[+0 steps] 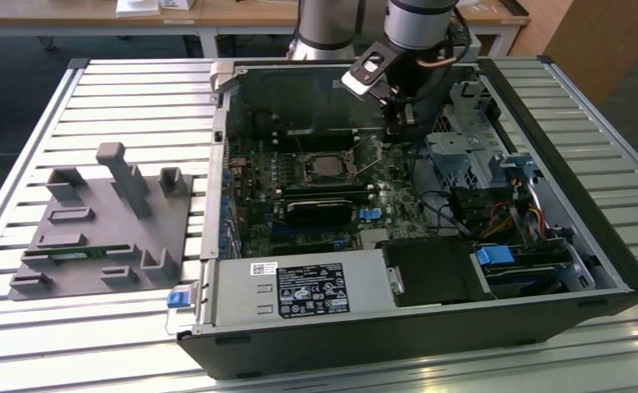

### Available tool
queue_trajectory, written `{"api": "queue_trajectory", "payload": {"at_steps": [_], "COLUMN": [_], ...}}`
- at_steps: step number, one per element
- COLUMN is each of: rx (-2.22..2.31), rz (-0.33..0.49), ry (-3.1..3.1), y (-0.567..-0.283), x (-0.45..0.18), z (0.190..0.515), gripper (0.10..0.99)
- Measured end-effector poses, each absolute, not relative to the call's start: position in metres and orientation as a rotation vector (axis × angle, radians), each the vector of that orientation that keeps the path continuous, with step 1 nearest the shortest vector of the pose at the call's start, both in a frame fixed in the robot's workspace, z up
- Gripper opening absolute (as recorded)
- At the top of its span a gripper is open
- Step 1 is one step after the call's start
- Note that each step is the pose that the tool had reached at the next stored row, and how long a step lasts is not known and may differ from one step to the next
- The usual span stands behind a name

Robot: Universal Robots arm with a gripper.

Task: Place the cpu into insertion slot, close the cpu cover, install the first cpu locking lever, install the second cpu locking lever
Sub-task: 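Close the cpu cover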

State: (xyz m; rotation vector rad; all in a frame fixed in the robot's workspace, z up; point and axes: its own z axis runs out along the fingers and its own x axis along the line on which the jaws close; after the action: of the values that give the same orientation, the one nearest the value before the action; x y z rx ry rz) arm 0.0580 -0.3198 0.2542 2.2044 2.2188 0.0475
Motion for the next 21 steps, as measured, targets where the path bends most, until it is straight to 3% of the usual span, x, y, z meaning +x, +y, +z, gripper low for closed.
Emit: {"api": "queue_trajectory", "payload": {"at_steps": [21], "rx": [2.204], "rz": [0.046], "ry": [2.219], "y": [-0.319], "x": [0.056], "z": [0.242], "gripper": [0.106]}}
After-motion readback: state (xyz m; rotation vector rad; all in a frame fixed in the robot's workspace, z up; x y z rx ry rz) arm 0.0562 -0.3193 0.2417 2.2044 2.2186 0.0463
